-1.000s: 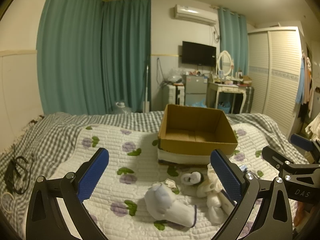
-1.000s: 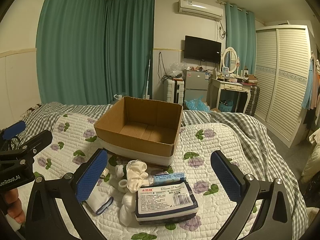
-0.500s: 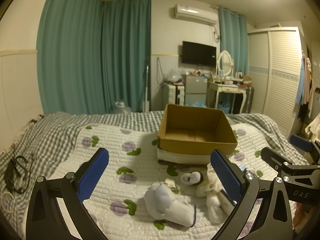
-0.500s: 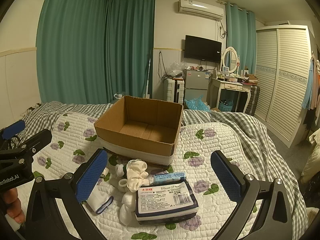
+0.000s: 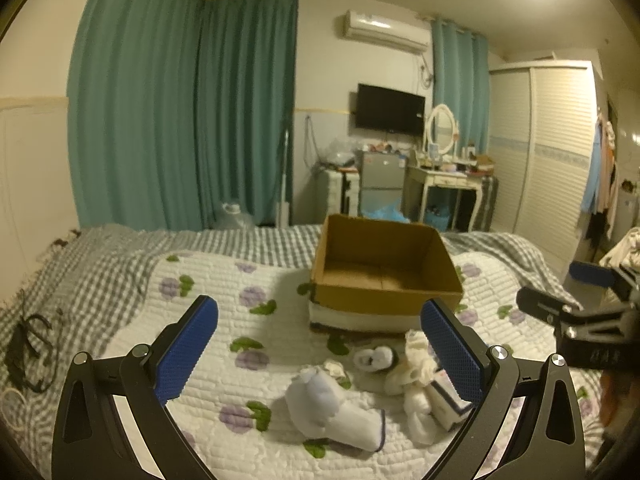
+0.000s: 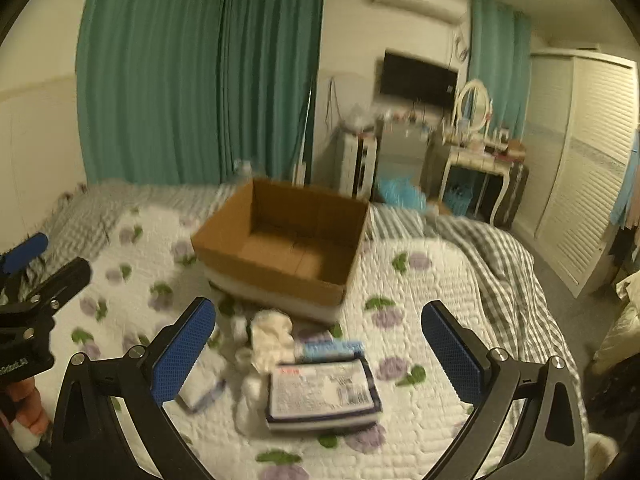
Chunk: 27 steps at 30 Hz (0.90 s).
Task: Organize soft objects
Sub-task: 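Grasp the white tissue pack with the right tool while the left tool grasps the dark-trimmed white sock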
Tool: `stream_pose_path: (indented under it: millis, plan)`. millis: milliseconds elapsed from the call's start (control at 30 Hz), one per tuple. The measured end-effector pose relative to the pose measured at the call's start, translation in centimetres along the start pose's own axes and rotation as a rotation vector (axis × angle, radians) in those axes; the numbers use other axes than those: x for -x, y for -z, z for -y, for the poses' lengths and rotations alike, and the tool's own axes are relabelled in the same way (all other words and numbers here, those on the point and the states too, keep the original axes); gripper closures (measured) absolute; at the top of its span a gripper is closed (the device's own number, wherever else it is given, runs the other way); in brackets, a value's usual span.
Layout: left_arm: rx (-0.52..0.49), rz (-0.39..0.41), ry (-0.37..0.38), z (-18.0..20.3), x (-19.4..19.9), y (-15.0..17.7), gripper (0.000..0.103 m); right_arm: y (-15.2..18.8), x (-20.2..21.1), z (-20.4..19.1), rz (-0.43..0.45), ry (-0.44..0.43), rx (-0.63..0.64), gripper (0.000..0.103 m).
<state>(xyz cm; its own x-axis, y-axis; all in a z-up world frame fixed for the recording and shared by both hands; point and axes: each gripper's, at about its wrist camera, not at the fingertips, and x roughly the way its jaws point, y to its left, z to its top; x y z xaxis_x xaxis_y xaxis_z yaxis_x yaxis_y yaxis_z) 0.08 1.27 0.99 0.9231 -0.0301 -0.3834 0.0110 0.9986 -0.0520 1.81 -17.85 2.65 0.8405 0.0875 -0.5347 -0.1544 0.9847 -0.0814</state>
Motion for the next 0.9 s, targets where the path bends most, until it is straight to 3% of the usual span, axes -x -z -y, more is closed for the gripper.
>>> stream_pose_path:
  millis: [167,300,400,700,733,800,900]
  plan:
    - [-0.016,-0.116,-0.003,0.5,-2.9,2.3,0.000,2.5,-4.7,0.8,-0.193,-0.050,-0.022,0.000]
    - [-0.046,-0.244,-0.013,1.1,-6.1,5.5,0.000,6.6,-8.5,-0.3,-0.359,-0.015,0.019,0.000]
    - [-0.055,-0.311,-0.013,1.4,-7.4,7.7,0.000,8.4,-10.1,-1.4,-0.428,-0.013,0.065,0.003]
    - [-0.070,-0.427,0.001,1.6,-10.8,11.1,0.003,10.3,-12.8,-2.5,-0.538,0.004,0.131,0.005]
    - [-0.065,-0.433,0.009,1.6,-11.2,11.4,0.008,10.5,-13.5,-3.0,-0.552,0.026,0.157,0.007]
    - [-0.052,-0.453,0.028,1.6,-12.1,11.9,0.008,10.6,-14.0,-3.3,-0.562,0.060,0.191,0.011]
    - [-0.055,-0.471,0.048,1.8,-12.9,12.3,0.014,10.3,-13.5,-3.3,-0.546,0.051,0.187,0.020]
